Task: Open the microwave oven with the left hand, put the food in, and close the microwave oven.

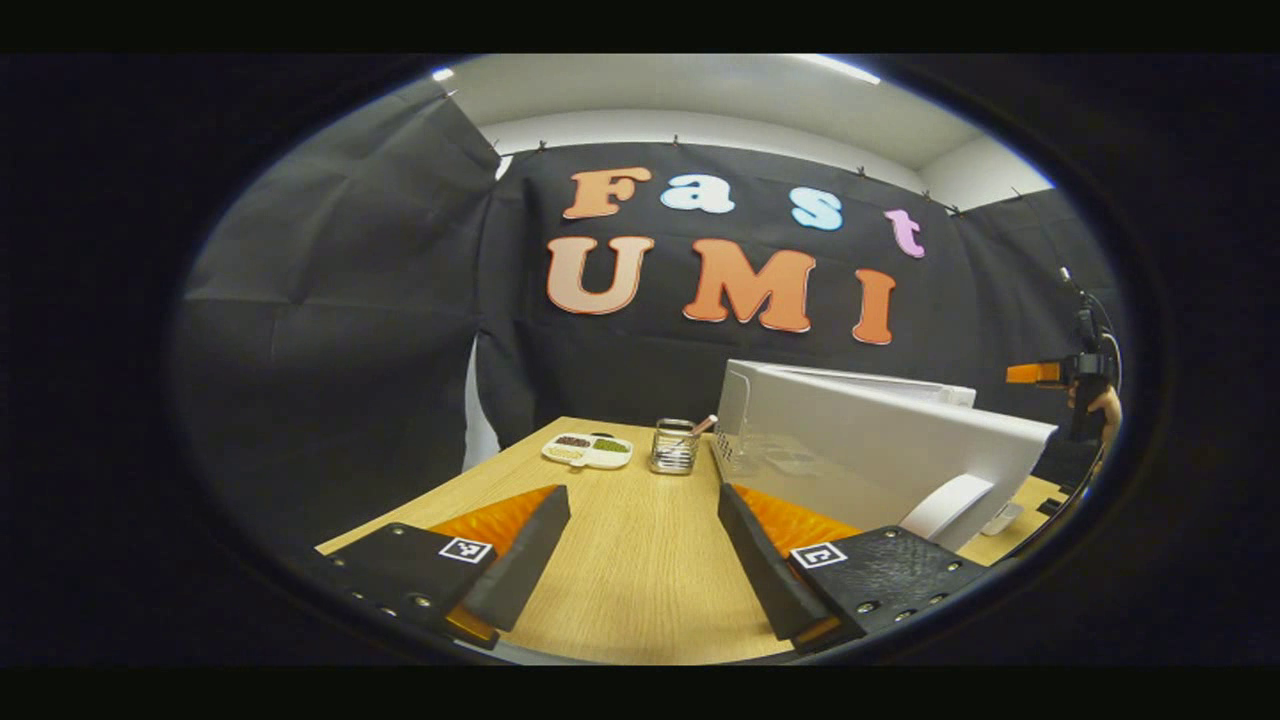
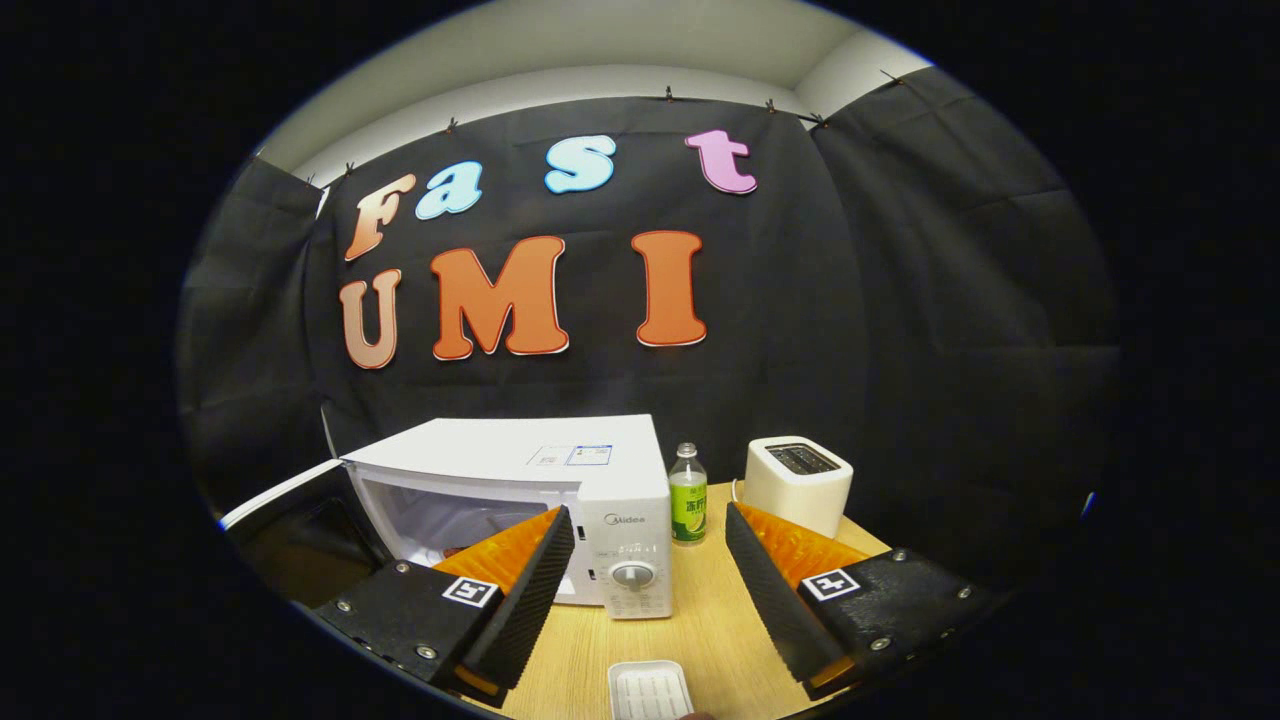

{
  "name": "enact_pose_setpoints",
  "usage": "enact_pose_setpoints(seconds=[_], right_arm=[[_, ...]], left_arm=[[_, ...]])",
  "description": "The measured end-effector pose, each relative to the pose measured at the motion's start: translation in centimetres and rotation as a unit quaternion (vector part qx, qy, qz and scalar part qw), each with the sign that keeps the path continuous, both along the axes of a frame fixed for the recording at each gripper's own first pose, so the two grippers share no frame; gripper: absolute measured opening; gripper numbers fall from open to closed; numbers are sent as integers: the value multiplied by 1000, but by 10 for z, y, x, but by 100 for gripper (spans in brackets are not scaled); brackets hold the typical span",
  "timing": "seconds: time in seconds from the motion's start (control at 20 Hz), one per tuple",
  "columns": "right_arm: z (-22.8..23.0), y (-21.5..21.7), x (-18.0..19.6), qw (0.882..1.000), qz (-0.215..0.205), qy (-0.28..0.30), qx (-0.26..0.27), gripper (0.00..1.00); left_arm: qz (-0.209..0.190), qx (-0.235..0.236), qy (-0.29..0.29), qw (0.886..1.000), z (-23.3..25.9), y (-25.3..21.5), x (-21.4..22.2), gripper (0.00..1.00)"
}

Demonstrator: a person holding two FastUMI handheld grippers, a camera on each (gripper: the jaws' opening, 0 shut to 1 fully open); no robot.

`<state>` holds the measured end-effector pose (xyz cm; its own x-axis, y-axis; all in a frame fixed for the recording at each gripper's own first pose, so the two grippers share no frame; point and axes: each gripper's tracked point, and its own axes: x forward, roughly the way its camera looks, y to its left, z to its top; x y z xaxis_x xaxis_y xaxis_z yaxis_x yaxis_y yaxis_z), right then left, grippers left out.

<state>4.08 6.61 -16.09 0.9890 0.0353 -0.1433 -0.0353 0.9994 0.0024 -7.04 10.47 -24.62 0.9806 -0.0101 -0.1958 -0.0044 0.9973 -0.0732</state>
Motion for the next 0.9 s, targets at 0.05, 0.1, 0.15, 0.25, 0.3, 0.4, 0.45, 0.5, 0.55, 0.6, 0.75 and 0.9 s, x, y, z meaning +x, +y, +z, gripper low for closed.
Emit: enact_pose_setpoints(seconds=[0.05, 0.1, 0.15, 0.25, 0.3, 0.4, 0.45, 0.5, 0.55, 0.6, 0.75, 0.9], right_arm=[[4, -9, -3, 1000, -3, -2, 0, 95], [8, -18, -7, 1000, -7, -6, -1, 95], [10, -26, -9, 1000, -12, -10, -3, 95], [13, -42, -12, 1000, -21, -12, -4, 94], [13, -48, -14, 1000, -22, -10, -3, 95], [13, -58, -18, 1000, -20, -7, 0, 94], [12, -63, -20, 1000, -20, -4, 0, 94], [12, -69, -22, 1000, -23, -2, -1, 94], [12, -79, -24, 1000, -28, -2, -4, 94], [13, -88, -26, 999, -33, -3, -5, 95], [12, -106, -33, 999, -44, -1, 0, 95], [13, -129, -41, 998, -57, 2, -4, 95]], left_arm=[[-13, -1, 10, 1000, -6, -9, 1, 92], [-32, -4, 15, 999, -7, -22, 2, 78], [-54, -8, 21, 998, -10, -35, 2, 65], [-83, -13, 39, 996, -21, -56, 1, 38], [-93, -12, 48, 994, -27, -64, 1, 33], [-81, 7, 50, 995, -32, -69, 4, 24], [-56, 28, 38, 997, -24, -62, 3, 15], [-35, 48, 25, 998, -20, -59, 7, 0], [-36, 58, 18, 997, -17, -67, 7, 0], [-40, 63, 15, 997, -14, -77, 9, 0], [-83, 33, 13, 996, -14, -115, 12, 0], [-104, 43, 7, 994, -11, -141, 16, 1]])
